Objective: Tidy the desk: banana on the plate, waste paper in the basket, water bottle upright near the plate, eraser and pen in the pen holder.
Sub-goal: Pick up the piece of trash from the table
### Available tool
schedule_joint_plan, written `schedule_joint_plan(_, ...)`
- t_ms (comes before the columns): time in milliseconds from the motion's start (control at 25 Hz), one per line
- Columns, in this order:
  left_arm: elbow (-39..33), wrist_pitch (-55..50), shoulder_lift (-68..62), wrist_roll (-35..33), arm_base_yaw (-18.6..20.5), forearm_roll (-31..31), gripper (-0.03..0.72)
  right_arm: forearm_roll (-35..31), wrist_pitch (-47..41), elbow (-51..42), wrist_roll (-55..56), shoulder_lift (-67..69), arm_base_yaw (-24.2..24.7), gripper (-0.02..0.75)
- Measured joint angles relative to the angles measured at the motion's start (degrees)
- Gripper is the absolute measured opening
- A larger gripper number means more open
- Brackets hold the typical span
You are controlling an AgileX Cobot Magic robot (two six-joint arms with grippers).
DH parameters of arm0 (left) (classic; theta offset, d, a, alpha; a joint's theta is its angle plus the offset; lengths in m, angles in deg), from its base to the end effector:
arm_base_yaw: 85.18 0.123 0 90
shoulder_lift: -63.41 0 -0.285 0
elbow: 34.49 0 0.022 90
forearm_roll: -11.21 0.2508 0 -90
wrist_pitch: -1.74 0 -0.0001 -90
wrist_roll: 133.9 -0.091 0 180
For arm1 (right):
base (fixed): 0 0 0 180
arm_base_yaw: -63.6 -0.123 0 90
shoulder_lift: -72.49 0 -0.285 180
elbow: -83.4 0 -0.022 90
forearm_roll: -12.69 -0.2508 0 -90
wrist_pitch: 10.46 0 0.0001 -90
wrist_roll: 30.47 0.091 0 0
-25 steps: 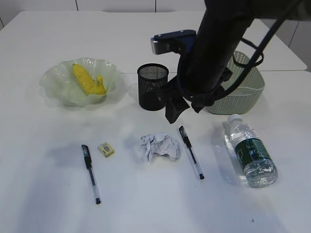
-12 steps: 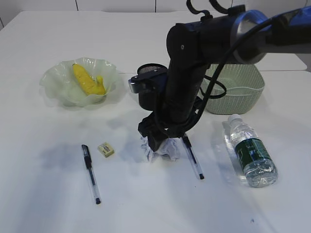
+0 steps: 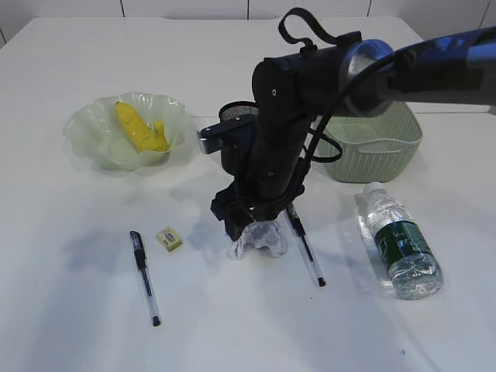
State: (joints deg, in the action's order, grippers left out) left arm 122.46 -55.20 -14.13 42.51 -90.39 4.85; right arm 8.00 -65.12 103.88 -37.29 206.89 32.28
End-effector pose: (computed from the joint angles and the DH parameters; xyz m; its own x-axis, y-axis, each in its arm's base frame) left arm 0.2222 -0.0287 0.2932 -0.9189 0.0857 -0.3850 0.1278 0.9882 -0.0849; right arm 0.3861 0.2420 0.1561 -0.7970 -0.5686 -0.2037 -0.5886 0.8068 0.0509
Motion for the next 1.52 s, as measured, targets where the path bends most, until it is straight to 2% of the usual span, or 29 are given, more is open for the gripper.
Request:
schedule_joint_plan(320,0.0,0.0,0.0,0.0,0.0,0.0,0.507,0.86,0.97,0.72,0.35,2.77,0.0,0.613)
schedule_joint_plan(400,0.0,0.0,0.0,0.0,0.0,0.0,0.507,0.86,0.97,0.72,0.64,3.15,0.0,0.591)
schedule_joint_plan(480,0.0,0.0,0.0,0.0,0.0,0.0,0.507,0.98,0.97,0.72,0.99,3.22,0.0,0.539)
schedule_joint_plan(720,0.0,0.0,0.0,0.0,0.0,0.0,0.507,0.98,-0.42,0.72,1.29,3.22,0.0,0.272)
schedule_joint_plan(840,0.0,0.0,0.0,0.0,0.0,0.0,0.507,0.87,-2.05,0.85,1.43,3.22,0.0,0.208)
schedule_joint_plan(1160,0.0,0.0,0.0,0.0,0.0,0.0,0.507,1.11,-8.31,1.32,1.76,0.69,0.0,0.195)
schedule_joint_plan(1520,0.0,-0.09,0.0,0.0,0.0,-0.22,0.507,5.9,-11.61,1.46,1.51,-6.74,0.62,0.195)
